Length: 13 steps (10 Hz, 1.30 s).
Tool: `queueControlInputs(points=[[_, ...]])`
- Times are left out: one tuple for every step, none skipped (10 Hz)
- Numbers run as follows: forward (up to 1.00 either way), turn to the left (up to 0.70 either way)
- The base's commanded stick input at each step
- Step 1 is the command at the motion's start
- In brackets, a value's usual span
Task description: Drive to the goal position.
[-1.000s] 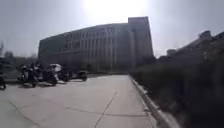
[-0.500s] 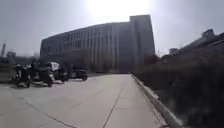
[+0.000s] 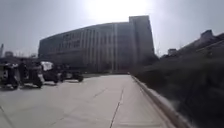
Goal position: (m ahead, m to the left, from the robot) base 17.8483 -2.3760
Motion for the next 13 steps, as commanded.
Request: queueControlInputs(points=[[1.0,-0.38],[1.0,-0.33],[1.0,-0.24],[1.0,-0.16],[1.0,-0.08],[1.0,0.0],[1.0,0.0],[1.0,0.0],[1.0,0.0],[1.0,0.0],[1.0,0.0],[1.0,0.0],[1.0,0.0]])
